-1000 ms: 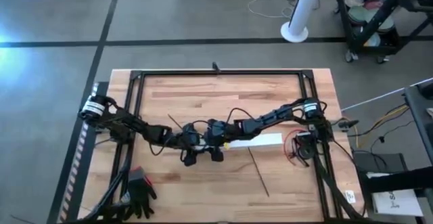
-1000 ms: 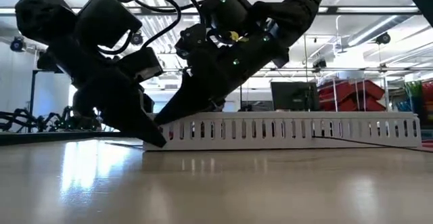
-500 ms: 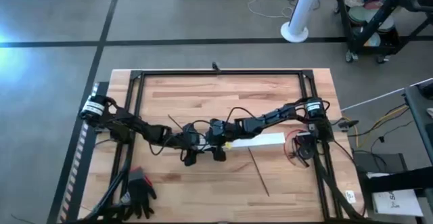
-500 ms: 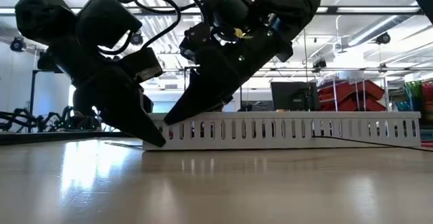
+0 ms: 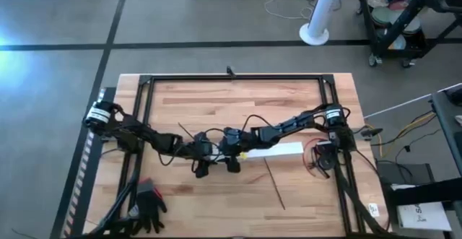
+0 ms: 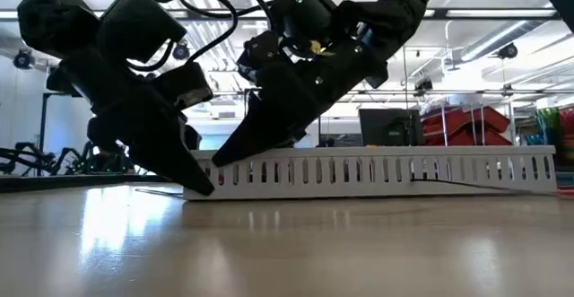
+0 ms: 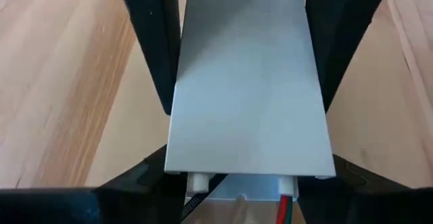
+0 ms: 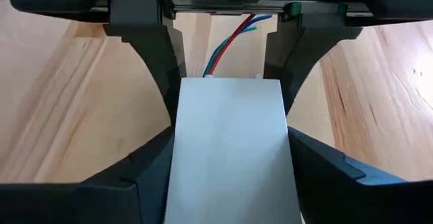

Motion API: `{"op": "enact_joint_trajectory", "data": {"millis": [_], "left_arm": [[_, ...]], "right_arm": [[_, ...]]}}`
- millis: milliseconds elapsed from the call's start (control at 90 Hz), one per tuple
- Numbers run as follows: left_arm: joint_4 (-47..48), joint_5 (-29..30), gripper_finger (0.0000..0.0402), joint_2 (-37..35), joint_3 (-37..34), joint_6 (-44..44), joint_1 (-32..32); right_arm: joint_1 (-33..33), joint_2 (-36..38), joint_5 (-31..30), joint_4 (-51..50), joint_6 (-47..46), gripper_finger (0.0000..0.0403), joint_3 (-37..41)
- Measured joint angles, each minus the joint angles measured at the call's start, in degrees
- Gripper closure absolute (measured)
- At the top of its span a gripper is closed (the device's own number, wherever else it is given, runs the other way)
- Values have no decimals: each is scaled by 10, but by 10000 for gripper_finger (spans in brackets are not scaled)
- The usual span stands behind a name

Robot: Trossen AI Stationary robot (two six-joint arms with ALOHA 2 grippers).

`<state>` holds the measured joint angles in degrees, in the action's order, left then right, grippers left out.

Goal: Ziptie cables
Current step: Close the white cable duct

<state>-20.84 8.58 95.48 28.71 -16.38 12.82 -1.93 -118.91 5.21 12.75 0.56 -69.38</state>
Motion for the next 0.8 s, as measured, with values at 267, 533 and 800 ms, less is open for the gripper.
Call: {"op": "enact_joint_trajectory", "data": {"millis": [267,533,800], "left_arm": [[0,-1,198,0,0,7,0],[19,-8,188,-63,-14,6,0],[21,-17,148,-101,-56,-32,5]], "right_arm": [[0,-2,-3,15,-2,176,0],[0,-4,-9,25,-2,167,1],[1,-3,-6,13,4,178,4]]}}
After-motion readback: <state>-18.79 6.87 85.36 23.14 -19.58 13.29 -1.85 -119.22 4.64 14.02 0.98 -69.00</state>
